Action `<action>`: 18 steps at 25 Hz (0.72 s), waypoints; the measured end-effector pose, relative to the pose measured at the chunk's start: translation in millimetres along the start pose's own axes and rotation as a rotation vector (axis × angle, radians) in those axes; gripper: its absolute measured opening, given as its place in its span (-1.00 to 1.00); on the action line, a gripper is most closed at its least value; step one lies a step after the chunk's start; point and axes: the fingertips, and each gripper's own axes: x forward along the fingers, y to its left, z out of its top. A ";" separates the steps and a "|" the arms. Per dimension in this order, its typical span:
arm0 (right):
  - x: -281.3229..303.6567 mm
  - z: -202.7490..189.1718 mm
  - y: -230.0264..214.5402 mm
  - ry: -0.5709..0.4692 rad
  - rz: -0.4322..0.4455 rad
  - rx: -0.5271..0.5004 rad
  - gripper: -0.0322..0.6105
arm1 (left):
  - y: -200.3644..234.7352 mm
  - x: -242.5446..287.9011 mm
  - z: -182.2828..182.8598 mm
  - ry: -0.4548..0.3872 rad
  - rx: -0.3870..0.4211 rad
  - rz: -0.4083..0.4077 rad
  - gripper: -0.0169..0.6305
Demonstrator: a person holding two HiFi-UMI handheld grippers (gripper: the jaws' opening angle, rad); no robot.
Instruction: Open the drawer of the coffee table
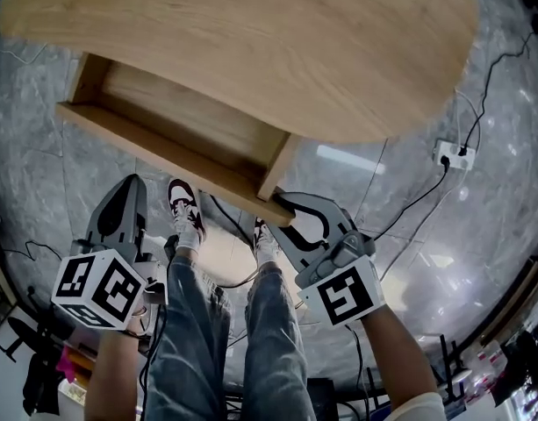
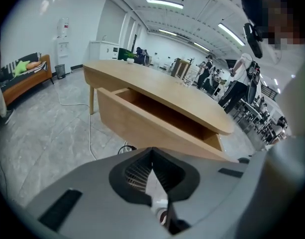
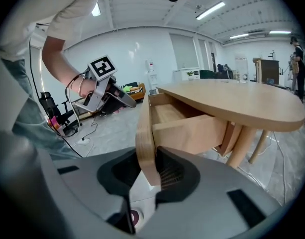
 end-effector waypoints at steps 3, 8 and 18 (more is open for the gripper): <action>1.0 1.7 1.1 -0.002 -0.004 0.002 -0.63 | 11.2 -7.0 3.7 -0.024 -0.033 0.014 -0.97; 0.3 0.8 -0.2 0.014 -0.023 -0.020 -0.64 | 20.5 -13.7 8.3 -0.049 -0.040 0.014 -0.97; 1.3 -8.9 59.7 0.065 0.081 -0.025 -0.63 | 40.3 -28.3 1.6 -0.059 -0.073 0.034 -0.97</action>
